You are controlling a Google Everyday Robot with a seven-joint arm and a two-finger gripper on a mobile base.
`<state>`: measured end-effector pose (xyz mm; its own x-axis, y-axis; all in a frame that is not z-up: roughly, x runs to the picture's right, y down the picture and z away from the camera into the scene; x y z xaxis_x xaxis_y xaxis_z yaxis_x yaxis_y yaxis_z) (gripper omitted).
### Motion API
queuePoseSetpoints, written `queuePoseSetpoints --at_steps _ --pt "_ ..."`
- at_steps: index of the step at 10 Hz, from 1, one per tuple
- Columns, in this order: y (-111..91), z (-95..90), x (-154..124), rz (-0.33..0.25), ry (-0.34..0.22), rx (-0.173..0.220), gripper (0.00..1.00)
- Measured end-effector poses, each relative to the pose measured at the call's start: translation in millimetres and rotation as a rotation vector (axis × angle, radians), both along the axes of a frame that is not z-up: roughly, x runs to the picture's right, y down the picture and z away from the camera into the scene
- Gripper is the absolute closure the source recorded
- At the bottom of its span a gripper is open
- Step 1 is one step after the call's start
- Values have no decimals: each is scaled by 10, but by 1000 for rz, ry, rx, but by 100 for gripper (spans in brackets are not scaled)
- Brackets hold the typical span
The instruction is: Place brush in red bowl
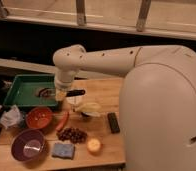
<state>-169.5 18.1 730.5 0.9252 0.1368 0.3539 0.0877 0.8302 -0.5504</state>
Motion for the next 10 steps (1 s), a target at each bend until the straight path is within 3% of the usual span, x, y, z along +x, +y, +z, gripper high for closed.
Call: queuePoseSetpoints --at_steps 6,10 --pt "-4 4 17 2 2 0 100" --pt "157 -120 -301 -95 -61 -2 100"
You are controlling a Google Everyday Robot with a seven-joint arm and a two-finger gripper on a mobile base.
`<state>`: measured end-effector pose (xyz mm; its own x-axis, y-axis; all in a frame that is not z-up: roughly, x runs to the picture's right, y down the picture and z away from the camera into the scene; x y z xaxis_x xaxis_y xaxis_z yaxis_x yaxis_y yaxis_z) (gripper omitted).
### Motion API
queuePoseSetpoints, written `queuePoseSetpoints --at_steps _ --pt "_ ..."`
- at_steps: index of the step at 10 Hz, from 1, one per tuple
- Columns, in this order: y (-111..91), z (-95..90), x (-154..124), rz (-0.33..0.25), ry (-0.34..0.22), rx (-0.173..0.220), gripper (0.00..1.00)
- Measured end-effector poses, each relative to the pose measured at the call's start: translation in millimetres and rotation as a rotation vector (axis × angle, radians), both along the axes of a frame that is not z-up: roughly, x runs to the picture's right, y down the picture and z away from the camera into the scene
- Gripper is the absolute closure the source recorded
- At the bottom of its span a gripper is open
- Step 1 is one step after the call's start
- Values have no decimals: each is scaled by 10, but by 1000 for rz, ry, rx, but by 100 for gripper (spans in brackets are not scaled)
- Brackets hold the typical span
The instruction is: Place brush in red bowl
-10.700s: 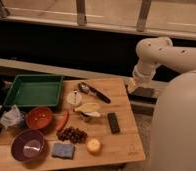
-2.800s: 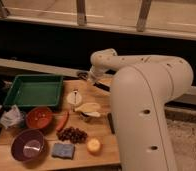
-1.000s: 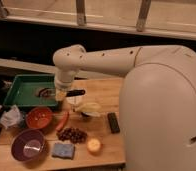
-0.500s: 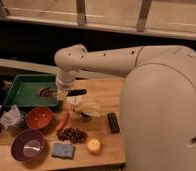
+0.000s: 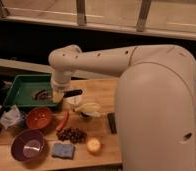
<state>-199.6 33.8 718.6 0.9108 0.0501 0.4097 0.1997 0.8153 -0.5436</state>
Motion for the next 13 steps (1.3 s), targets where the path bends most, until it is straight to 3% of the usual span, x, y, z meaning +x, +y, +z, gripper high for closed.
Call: queuePoseSetpoints --at_steps 4,5,8,10,13 --pt "430 -212 -531 -163 -104 -48 100" --pt "578 -219 -678 -215 -125 -86 100" --pt "869 -84 -813 -289 -121 -220 100" --pt "951 -20 -802 -301 -100 -265 100" --pt "921 138 -636 -272 -39 -288 100"
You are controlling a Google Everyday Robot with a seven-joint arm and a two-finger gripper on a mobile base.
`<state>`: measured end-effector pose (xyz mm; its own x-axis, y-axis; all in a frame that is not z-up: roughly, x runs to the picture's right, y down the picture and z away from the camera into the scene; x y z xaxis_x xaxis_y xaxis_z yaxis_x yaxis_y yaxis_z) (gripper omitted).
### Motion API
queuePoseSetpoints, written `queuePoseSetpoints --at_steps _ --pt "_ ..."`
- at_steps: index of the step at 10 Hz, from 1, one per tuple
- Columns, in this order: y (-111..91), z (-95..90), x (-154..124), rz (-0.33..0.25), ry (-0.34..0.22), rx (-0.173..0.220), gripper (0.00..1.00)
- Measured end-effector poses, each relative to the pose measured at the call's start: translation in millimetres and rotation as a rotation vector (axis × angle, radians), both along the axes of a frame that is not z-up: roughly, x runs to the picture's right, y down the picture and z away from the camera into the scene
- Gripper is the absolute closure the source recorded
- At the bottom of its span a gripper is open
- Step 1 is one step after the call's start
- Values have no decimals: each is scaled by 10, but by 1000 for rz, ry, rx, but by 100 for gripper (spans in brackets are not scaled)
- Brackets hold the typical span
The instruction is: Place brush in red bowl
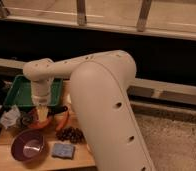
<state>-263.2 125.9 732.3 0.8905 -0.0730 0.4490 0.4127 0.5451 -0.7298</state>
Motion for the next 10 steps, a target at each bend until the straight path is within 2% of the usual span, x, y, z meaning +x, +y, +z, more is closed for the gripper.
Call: queuePoseSetpoints --at_steps 1,3,5,7,10 --pt "-29 43 63 12 23 2 100" --pt "-128 145 195 52 60 47 100" --pt "-119 184 186 88 83 80 100" --pt "-88 220 218 113 101 80 100" --pt "83 191 88 121 89 56 100"
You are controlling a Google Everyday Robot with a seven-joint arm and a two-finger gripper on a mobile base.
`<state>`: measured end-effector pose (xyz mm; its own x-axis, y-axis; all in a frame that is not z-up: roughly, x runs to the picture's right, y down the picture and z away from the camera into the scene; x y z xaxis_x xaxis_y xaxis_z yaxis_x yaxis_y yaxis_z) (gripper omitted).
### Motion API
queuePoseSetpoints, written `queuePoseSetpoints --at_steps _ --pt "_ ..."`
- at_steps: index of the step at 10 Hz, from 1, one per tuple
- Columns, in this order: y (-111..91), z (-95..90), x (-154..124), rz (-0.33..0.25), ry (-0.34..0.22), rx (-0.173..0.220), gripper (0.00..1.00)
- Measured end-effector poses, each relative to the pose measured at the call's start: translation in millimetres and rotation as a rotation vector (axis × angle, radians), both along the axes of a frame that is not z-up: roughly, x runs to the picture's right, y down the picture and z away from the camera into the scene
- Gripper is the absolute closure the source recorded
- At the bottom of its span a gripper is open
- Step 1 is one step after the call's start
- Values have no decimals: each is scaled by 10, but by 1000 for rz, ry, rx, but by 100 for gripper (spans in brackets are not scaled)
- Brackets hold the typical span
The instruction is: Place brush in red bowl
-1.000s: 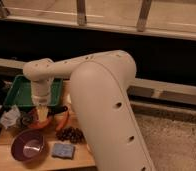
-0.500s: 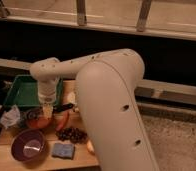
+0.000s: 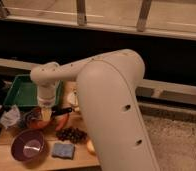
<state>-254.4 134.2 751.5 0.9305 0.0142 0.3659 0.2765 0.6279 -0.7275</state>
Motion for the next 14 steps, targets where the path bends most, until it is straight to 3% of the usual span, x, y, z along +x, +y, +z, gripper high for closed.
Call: queuePoseSetpoints --at_steps 3,7,10,14 --pt "146 32 -94 1 2 -26 97" --pt "22 148 41 62 65 5 57" --pt "11 154 48 89 80 15 28" --pt "47 157 22 87 80 10 25"
